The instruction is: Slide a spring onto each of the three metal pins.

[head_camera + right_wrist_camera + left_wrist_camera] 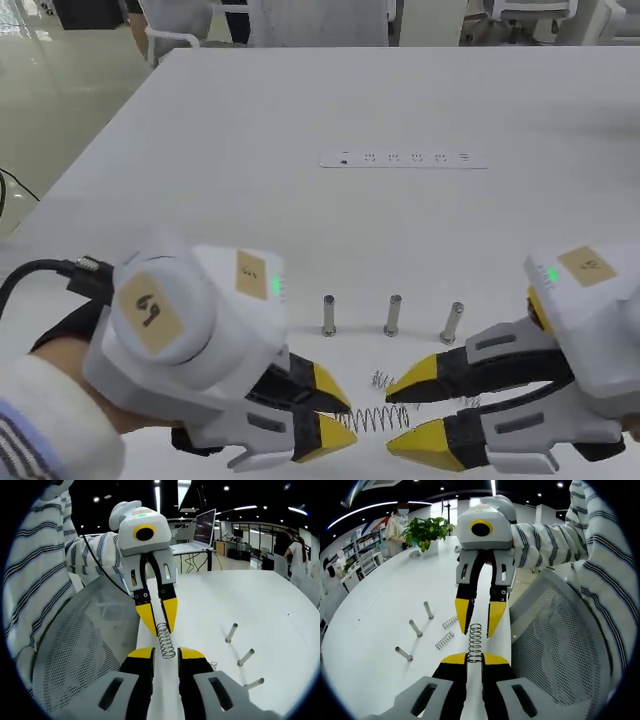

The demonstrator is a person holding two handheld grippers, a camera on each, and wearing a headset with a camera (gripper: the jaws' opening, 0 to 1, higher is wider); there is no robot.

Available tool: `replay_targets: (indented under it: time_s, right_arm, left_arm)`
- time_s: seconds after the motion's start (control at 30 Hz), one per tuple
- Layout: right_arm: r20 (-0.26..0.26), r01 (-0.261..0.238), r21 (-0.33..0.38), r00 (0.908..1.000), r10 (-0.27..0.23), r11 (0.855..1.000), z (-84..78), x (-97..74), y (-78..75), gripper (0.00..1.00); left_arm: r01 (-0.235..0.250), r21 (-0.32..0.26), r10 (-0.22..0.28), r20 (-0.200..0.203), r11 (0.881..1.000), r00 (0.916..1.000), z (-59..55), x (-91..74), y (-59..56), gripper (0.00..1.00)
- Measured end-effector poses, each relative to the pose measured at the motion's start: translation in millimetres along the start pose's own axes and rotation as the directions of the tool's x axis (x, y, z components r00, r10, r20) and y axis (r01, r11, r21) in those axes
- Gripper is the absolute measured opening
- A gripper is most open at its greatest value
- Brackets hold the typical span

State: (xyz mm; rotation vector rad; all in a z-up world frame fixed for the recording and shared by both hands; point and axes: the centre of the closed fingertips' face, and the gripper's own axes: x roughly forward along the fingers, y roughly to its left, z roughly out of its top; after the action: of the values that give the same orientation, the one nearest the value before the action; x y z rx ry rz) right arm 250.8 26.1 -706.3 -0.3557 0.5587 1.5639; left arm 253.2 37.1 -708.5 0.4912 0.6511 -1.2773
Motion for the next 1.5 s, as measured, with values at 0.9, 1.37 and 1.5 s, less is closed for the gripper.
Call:
replay_targets:
  time_s: [0.9,1.37,1.5]
  right_arm:
    - [-0.039,-0.067,0.001,0.997,0.067,0.998,-4.5,6.9,2.5,0.08]
    - [-0.119,-0.083,-0.027,0.9898,0.079,0.996,-2.8,-1.0,5.3,0.08]
    - [-0.131,-0.084,-0.038,0.9883,0.079,0.996,-0.2,-3.6,6.5,0.08]
  left_arm:
    - [0.019,-0.03,-0.019,0.003,0.999,0.9998,-9.2,2.3,-2.7,0.02]
    - [0.012,-0.065,-0.008,0.062,0.998,0.998,-5.5,7.0,-6.4,0.02]
    - [0.012,-0.071,-0.006,0.077,0.997,0.997,-3.8,8.0,-7.5,0.02]
